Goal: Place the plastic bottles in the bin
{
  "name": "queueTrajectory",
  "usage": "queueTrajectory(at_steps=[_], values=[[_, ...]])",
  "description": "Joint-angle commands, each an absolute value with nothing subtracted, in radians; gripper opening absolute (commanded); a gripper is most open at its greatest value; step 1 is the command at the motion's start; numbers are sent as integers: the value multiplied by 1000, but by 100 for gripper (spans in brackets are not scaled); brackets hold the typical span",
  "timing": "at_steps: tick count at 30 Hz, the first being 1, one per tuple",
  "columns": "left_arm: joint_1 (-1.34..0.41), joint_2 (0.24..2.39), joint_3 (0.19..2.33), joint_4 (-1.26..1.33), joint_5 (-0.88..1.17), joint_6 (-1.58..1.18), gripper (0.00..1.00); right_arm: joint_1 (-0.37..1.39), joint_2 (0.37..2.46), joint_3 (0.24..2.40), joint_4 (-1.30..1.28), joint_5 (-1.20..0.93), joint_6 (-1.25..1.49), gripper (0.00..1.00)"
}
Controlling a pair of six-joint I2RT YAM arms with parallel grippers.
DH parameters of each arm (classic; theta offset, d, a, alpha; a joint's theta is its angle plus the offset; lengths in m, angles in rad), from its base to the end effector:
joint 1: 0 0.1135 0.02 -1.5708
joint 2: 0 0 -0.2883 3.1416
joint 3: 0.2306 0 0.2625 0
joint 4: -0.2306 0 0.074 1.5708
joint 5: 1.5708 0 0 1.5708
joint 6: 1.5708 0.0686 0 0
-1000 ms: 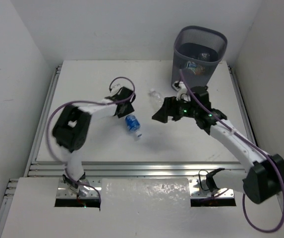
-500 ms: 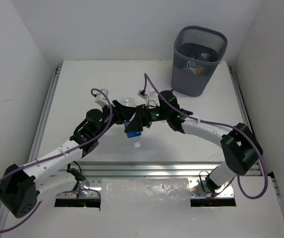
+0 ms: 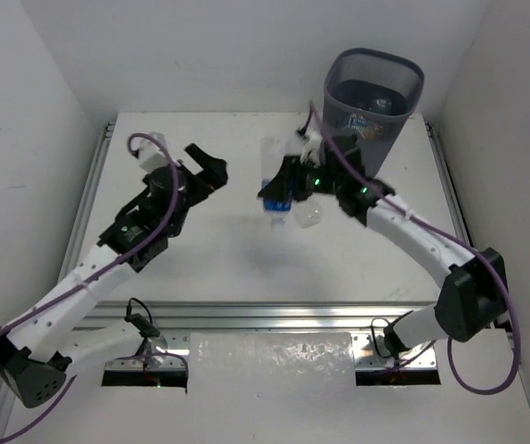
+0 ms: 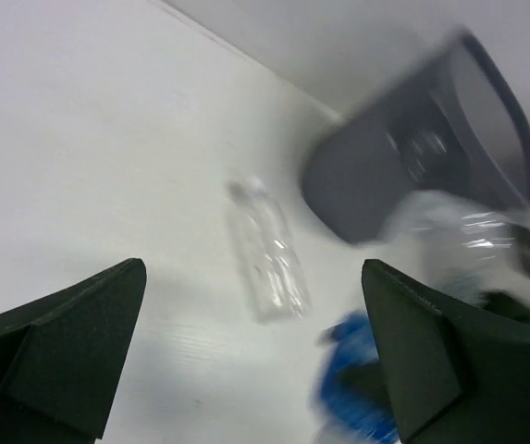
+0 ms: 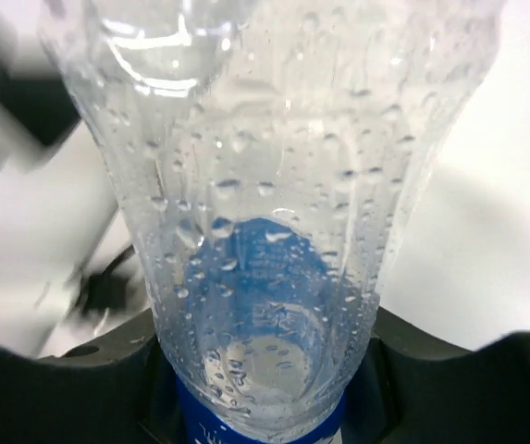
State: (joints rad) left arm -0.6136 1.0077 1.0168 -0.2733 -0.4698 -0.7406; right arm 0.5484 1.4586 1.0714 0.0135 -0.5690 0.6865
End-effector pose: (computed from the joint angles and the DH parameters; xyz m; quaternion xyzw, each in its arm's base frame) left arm 0.2236 -0.1195 0.3843 -0.1902 0.7617 -0.2263 0.5765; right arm 0.2962 0.2243 0.3109 -0.1031 0.8020 0.5022 0.3067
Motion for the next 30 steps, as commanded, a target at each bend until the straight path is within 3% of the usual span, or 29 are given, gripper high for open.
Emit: queueTrajectory(at_steps=[1,5,8,9,10,11,12,15,16,17,18,20,27,30], values=[[-649,922,1104,-751,-842,-876,100,382,1440,1345,-312,-240,504,0],[-649,784,1048,-718,-704,-801,100,188,1659,1799,-501,-22,417,0],[-649,756,1005,-704,-626,-736,100,108,1853,2012,-555,-12,399,0],[-650,750,988,-709,-606,-707,100,59,1903,2178,-567,-34,403,0],[-649,750,982,-727,-580,-697,100,39,2011,2277,-603,-50,419,3],[-649,756,970,-738,-574,-683,100,6,2063,2427,-613,-72,426,14],[-650,756,963,-747,-572,-661,100,3,2100,2456,-588,-84,437,24],[-650,752,939,-759,-568,-602,100,-54,2105,2323,-398,-155,443,28],[-652,749,930,-758,-569,-592,100,-55,2096,2294,-364,-158,439,40],[-652,738,905,-753,-569,-581,100,-58,2103,2331,-370,-158,433,95],[-652,732,893,-733,-554,-580,100,-57,2118,2379,-386,-161,423,99],[-653,719,876,-707,-519,-552,100,-55,2122,2451,-381,-163,410,99],[-650,723,870,-692,-503,-551,100,-29,1885,2318,-282,-139,339,99],[-649,698,871,-699,-526,-571,100,61,1755,2117,-360,-196,244,99]])
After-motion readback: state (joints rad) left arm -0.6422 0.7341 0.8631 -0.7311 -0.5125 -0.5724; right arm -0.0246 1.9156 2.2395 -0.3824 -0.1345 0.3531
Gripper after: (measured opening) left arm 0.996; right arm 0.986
